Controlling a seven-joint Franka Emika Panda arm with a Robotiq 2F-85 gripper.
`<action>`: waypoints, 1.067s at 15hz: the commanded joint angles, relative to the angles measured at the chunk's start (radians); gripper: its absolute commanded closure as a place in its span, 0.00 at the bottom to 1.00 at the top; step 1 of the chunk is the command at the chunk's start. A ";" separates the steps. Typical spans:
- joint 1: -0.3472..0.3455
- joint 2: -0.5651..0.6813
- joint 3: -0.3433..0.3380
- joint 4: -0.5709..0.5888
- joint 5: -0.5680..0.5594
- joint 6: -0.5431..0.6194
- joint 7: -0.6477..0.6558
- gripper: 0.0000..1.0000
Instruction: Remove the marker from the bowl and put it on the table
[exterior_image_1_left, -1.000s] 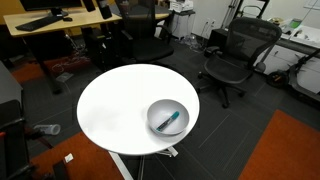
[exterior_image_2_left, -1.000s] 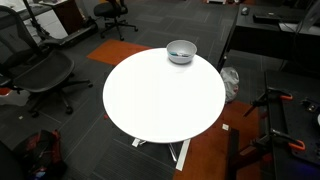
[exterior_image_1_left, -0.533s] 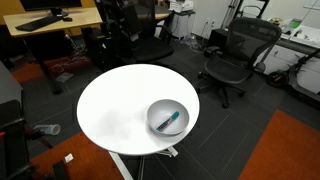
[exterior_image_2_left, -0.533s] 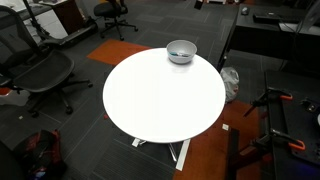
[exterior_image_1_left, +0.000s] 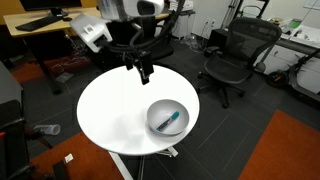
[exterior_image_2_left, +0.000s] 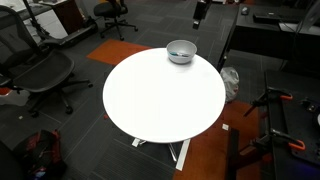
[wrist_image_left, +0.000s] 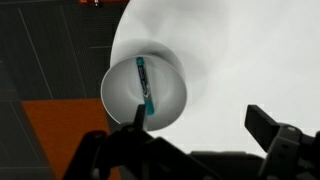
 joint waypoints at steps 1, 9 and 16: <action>-0.016 0.020 0.009 0.010 0.004 -0.002 0.002 0.00; -0.029 0.063 0.009 0.040 0.010 0.002 0.002 0.00; -0.036 0.119 0.009 0.060 -0.021 0.035 -0.030 0.00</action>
